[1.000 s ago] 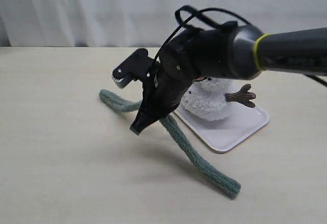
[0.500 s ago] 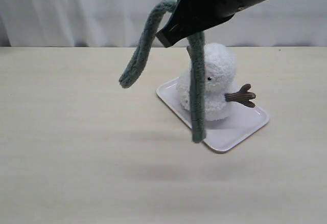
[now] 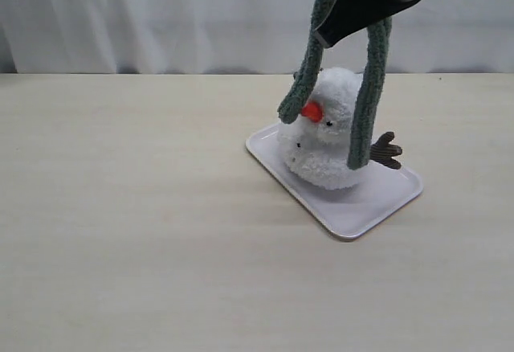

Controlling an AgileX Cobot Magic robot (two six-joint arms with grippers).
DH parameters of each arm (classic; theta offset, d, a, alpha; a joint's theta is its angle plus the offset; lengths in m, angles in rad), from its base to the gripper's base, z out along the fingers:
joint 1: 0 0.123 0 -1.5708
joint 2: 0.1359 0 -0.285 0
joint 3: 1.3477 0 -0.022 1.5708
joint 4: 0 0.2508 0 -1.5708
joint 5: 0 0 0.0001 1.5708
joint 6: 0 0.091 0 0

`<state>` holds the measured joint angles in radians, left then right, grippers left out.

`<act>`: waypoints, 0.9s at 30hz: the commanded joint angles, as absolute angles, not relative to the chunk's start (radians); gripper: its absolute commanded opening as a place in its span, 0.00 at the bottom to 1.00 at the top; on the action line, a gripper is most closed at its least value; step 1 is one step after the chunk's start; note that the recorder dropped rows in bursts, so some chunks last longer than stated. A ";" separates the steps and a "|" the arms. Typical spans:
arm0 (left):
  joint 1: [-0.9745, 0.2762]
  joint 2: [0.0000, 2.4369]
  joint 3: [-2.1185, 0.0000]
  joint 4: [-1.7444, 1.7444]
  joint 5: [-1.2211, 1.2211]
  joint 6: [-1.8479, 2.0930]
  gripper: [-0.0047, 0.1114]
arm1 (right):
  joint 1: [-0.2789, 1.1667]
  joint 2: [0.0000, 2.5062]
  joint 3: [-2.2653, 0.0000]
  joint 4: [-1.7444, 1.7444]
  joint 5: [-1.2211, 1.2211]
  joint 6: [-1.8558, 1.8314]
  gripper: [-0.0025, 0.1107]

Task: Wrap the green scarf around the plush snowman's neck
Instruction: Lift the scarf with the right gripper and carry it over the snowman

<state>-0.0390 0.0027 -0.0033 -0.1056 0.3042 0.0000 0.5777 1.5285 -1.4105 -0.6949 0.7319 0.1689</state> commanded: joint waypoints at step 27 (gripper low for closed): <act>-0.047 0.000 0.000 -0.107 0.303 0.000 0.04 | 0.572 1.534 -1.444 -0.683 0.501 0.157 0.06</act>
<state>-0.0390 0.0027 -0.0033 -0.1056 0.3042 0.0000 0.5729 1.5748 -1.4336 -0.7212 0.5112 0.1649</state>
